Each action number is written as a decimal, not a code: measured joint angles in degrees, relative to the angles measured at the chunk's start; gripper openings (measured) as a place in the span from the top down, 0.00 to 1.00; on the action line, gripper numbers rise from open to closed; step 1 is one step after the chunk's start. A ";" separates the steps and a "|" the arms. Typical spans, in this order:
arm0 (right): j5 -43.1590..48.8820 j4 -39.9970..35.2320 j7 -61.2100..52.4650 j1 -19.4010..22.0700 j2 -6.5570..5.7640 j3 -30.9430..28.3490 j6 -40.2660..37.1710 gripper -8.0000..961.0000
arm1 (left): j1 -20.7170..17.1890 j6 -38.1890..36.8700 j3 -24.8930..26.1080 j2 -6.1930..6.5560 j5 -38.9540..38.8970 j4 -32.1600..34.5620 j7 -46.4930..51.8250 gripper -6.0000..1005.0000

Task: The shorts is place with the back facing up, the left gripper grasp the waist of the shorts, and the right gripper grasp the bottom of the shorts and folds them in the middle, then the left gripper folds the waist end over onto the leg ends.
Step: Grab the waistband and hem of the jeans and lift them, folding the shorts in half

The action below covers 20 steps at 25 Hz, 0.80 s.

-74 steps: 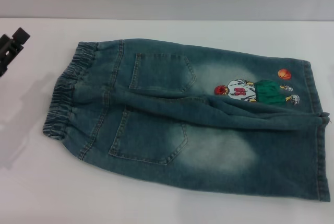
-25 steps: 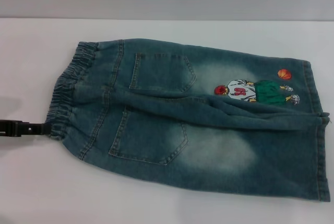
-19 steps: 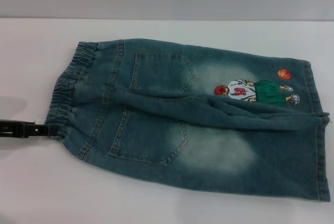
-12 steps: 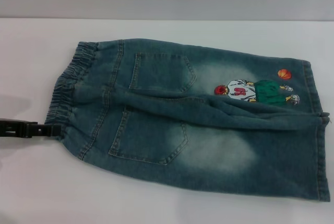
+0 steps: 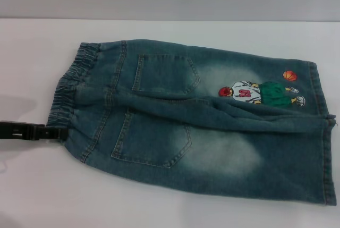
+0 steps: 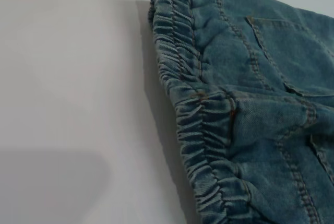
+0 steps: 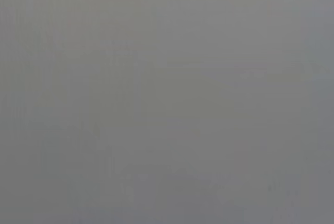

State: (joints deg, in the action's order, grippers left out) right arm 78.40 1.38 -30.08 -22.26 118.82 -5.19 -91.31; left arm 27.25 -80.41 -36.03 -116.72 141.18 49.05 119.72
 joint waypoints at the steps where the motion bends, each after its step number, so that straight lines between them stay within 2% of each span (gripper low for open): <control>1: 0.00 -0.04 -0.01 0.02 0.00 0.00 0.00 0.28 | 0.15 0.02 -0.01 0.05 -0.01 -0.31 -0.01 0.24; 8: 0.00 -0.28 -0.03 0.08 0.00 0.00 -0.01 0.28 | 0.40 -0.17 -1.27 -0.01 -0.05 -0.43 0.07 0.24; 14: 0.00 -0.33 -0.07 0.14 0.00 -0.06 -0.01 0.28 | 1.12 -5.38 -1.06 -0.25 0.16 -0.12 0.72 0.25; 20: 0.00 -0.33 -0.07 0.28 0.00 -0.08 -0.01 0.28 | 1.62 -7.20 -0.02 -0.24 -0.08 2.32 0.91 0.25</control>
State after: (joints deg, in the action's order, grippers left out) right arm 78.40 1.05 -30.15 -21.97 118.82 -5.27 -91.32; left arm 28.88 -87.60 -36.04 -116.96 141.10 51.37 120.63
